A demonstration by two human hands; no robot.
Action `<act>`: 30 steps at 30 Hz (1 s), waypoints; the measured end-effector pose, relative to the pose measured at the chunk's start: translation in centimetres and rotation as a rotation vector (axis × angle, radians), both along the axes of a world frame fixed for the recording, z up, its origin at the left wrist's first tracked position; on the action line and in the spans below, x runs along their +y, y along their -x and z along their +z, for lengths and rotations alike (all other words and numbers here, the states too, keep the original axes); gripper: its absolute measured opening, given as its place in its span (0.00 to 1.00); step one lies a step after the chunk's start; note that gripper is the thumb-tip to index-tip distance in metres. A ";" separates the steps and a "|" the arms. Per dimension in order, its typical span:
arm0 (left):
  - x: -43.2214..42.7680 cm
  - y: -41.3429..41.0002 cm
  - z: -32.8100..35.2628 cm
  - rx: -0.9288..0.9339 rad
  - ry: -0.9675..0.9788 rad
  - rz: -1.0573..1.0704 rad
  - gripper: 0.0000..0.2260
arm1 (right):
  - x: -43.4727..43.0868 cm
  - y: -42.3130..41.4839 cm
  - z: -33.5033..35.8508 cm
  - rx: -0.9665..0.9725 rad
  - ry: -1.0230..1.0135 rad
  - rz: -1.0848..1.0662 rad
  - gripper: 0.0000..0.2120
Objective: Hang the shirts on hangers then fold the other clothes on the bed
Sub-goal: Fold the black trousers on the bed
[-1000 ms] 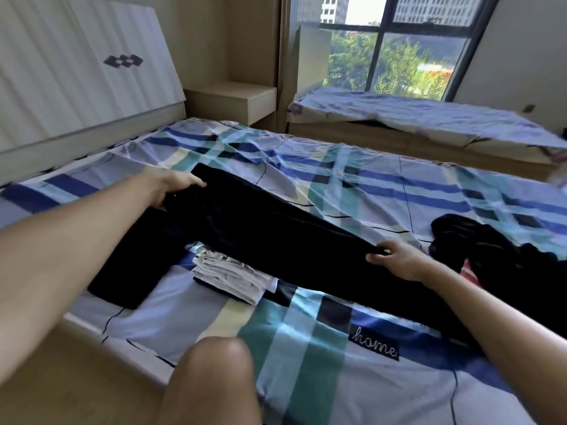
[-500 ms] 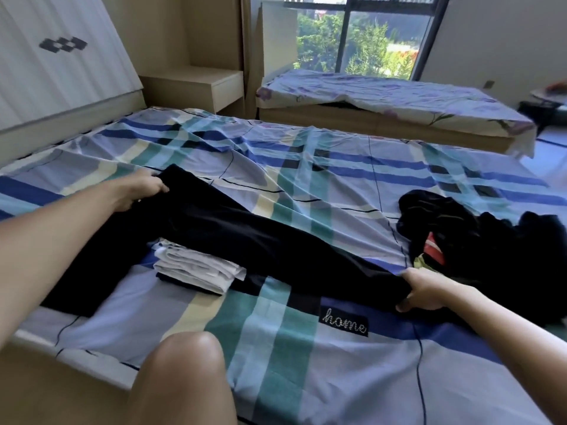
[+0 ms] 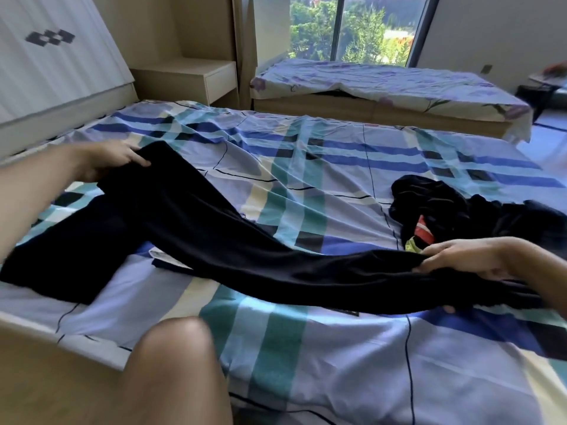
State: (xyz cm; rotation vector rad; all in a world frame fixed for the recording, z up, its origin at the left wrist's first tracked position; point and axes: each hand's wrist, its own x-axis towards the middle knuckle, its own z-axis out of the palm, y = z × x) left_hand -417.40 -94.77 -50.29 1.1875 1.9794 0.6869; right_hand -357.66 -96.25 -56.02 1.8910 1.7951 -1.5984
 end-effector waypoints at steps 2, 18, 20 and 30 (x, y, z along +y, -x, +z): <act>0.6 -0.3 -2.2 0.089 0.075 0.059 0.08 | 0.1 1.8 -3.0 -0.202 -0.159 0.172 0.09; 1.8 -3.4 -6.9 0.638 0.172 0.158 0.35 | 0.2 1.5 -10.2 -0.354 -0.314 0.382 0.21; 2.6 -6.6 -6.2 0.845 0.037 0.122 0.35 | 0.0 0.8 -9.8 -0.338 -0.329 0.399 0.24; -2.6 -34.2 -13.4 0.559 -0.270 -1.068 0.44 | -2.1 -5.9 -9.7 -0.839 -0.593 0.651 0.33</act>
